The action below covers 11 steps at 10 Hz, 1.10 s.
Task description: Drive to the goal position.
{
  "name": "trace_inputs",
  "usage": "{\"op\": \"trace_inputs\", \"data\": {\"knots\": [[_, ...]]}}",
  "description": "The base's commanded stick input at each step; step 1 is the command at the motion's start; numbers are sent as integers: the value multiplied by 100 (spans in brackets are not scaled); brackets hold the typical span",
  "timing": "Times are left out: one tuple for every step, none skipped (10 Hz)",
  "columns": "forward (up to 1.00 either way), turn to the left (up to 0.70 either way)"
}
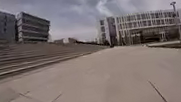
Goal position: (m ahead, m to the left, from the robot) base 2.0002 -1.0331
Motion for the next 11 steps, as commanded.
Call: {"op": "trace_inputs", "data": {"knots": [[100,-27],[100,0],[100,0],[100,0],[100,0],[100,0],[100,0],[100,0],[100,0],[100,0],[100,0]]}}
